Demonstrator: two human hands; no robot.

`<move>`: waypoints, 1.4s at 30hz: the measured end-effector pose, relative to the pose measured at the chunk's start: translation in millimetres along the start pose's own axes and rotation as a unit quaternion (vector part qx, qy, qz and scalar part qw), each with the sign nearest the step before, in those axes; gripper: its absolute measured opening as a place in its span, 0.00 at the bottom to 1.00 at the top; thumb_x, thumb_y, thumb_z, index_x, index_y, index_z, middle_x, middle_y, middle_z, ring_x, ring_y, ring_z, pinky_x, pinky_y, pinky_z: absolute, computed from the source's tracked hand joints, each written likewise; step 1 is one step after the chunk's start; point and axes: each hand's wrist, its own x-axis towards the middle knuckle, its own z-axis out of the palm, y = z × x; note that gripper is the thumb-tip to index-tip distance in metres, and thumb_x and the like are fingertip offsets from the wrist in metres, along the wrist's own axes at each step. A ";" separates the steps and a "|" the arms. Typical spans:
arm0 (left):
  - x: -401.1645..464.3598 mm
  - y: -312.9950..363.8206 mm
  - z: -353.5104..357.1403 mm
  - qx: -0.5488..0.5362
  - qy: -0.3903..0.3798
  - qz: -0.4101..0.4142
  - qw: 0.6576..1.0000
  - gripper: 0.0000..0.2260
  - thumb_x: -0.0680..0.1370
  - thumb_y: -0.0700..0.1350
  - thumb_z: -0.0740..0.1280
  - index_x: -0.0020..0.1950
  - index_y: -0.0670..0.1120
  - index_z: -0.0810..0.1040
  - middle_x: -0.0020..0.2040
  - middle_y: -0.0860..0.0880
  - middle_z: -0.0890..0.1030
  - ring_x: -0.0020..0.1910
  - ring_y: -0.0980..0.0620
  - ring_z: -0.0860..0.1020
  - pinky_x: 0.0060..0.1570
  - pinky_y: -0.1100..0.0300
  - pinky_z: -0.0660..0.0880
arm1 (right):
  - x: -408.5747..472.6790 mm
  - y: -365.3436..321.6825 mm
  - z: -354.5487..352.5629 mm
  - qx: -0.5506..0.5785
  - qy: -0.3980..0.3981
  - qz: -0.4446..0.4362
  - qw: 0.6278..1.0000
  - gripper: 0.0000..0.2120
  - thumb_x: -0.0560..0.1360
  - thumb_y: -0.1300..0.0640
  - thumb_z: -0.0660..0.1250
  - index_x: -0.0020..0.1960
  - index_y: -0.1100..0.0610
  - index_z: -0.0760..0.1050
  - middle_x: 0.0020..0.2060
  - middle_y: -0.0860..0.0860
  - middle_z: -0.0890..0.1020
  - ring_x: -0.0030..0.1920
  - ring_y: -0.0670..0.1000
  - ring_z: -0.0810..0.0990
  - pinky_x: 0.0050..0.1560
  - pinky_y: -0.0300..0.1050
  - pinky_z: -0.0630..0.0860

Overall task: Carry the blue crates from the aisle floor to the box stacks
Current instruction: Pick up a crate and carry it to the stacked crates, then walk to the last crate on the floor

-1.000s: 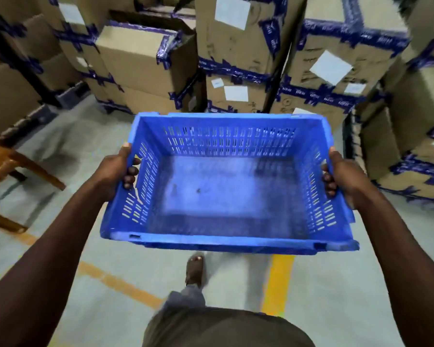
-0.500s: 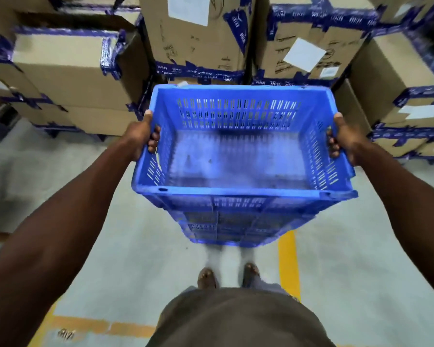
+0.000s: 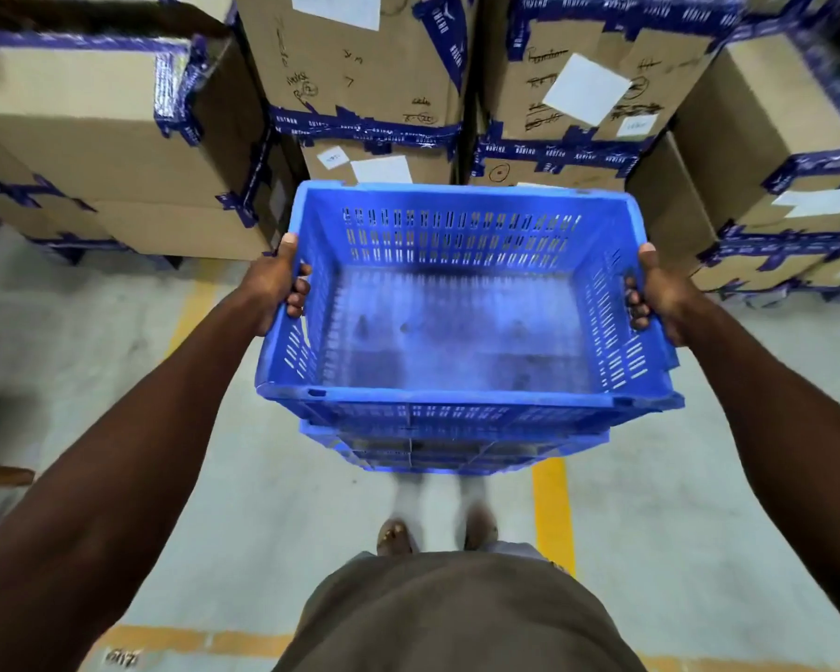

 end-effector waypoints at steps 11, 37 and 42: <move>0.8 -10.4 0.3 0.004 0.040 0.025 0.999 0.25 0.80 0.67 0.56 0.43 0.44 0.71 0.24 0.51 0.67 0.18 0.54 0.60 0.20 0.66 0.61 | -4.9 13.0 0.4 -0.032 0.053 -0.043 0.997 0.30 0.81 0.33 0.52 0.40 0.58 0.71 0.27 0.55 0.71 0.19 0.50 0.66 0.21 0.41 0.66; -303.9 -102.2 337.1 0.089 -0.194 0.427 0.879 0.16 0.80 0.53 0.63 0.66 0.51 0.72 0.58 0.51 0.80 0.56 0.53 0.79 0.56 0.52 0.77 | -262.7 210.0 -151.9 0.036 0.275 -0.153 0.948 0.35 0.77 0.36 0.59 0.81 0.46 0.56 0.74 0.49 0.69 0.58 0.44 0.78 0.49 0.27 0.68; -372.5 -147.2 462.6 0.123 -0.266 0.408 0.865 0.16 0.76 0.62 0.62 0.62 0.60 0.70 0.54 0.53 0.81 0.50 0.55 0.80 0.48 0.50 0.77 | -299.8 294.0 -263.7 0.068 0.317 -0.095 0.941 0.32 0.80 0.39 0.59 0.80 0.45 0.57 0.72 0.48 0.71 0.53 0.34 0.76 0.46 0.24 0.66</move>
